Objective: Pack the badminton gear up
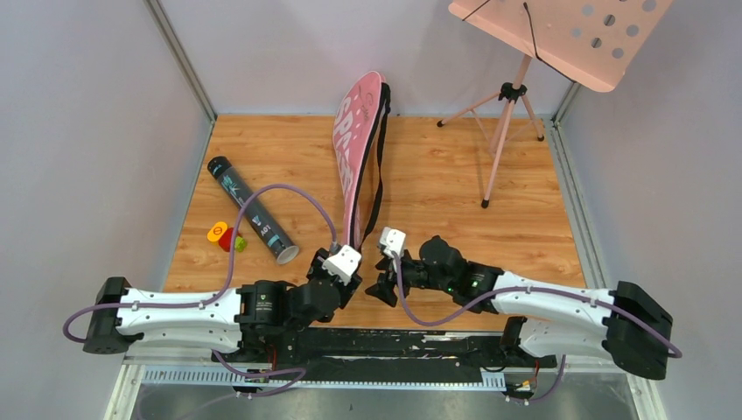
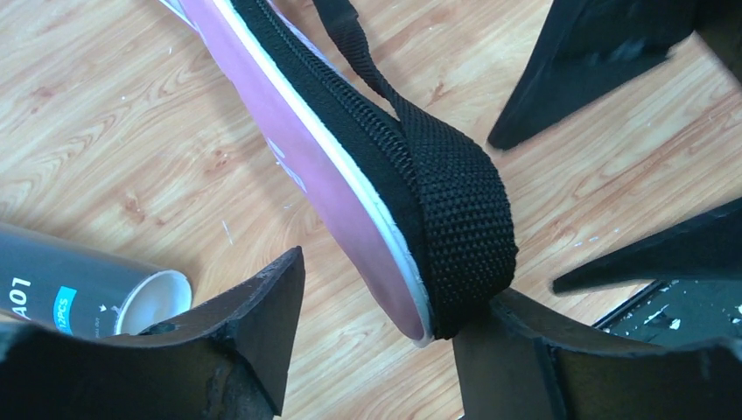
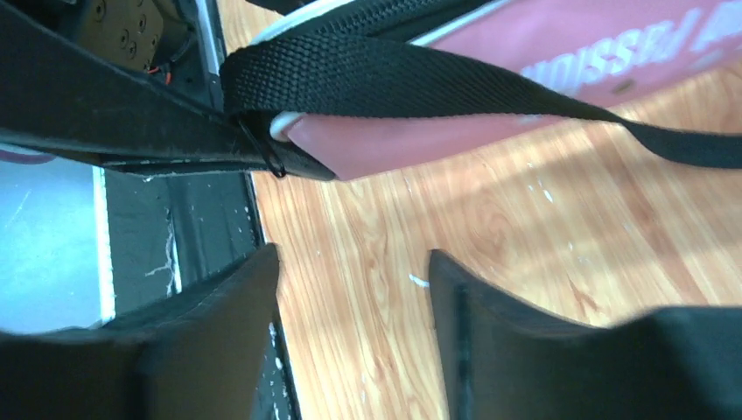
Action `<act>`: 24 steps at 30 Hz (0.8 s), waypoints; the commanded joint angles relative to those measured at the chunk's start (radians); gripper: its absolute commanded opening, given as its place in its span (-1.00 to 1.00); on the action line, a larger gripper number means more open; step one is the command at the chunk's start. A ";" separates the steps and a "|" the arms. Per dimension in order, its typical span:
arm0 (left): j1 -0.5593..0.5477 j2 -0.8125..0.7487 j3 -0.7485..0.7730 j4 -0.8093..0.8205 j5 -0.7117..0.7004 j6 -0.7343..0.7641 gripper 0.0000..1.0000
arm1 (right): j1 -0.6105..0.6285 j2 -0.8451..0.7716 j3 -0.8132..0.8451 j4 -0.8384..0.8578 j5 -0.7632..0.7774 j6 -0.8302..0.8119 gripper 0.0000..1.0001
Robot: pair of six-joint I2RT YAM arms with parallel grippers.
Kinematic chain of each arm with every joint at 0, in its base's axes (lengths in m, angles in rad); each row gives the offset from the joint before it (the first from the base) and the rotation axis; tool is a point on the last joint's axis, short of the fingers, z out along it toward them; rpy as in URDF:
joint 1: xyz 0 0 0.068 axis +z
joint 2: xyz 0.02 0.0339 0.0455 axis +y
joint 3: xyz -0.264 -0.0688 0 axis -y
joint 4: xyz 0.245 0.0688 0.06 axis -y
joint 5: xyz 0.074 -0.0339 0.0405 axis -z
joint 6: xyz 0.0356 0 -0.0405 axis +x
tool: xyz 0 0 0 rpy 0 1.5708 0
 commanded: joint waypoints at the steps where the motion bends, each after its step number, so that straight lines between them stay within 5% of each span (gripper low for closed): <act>1: 0.023 0.018 0.057 0.041 -0.108 -0.056 0.38 | -0.002 -0.154 -0.011 -0.134 0.097 0.099 0.60; 2: 0.023 0.028 0.065 0.031 -0.107 -0.066 0.44 | -0.002 -0.186 -0.012 -0.164 0.096 0.101 0.92; 3: 0.023 0.034 0.070 0.011 -0.101 -0.069 0.48 | -0.001 -0.217 -0.006 -0.219 0.098 0.100 0.99; 8: 0.023 0.069 0.131 -0.058 -0.046 -0.106 0.97 | -0.002 -0.318 0.049 -0.355 0.147 0.149 1.00; 15: 0.022 0.064 0.156 -0.127 0.043 -0.152 1.00 | -0.002 -0.399 0.076 -0.366 0.330 0.247 1.00; 24: 0.023 -0.042 0.188 -0.140 -0.069 -0.209 1.00 | -0.002 -0.360 0.211 -0.544 0.662 0.546 1.00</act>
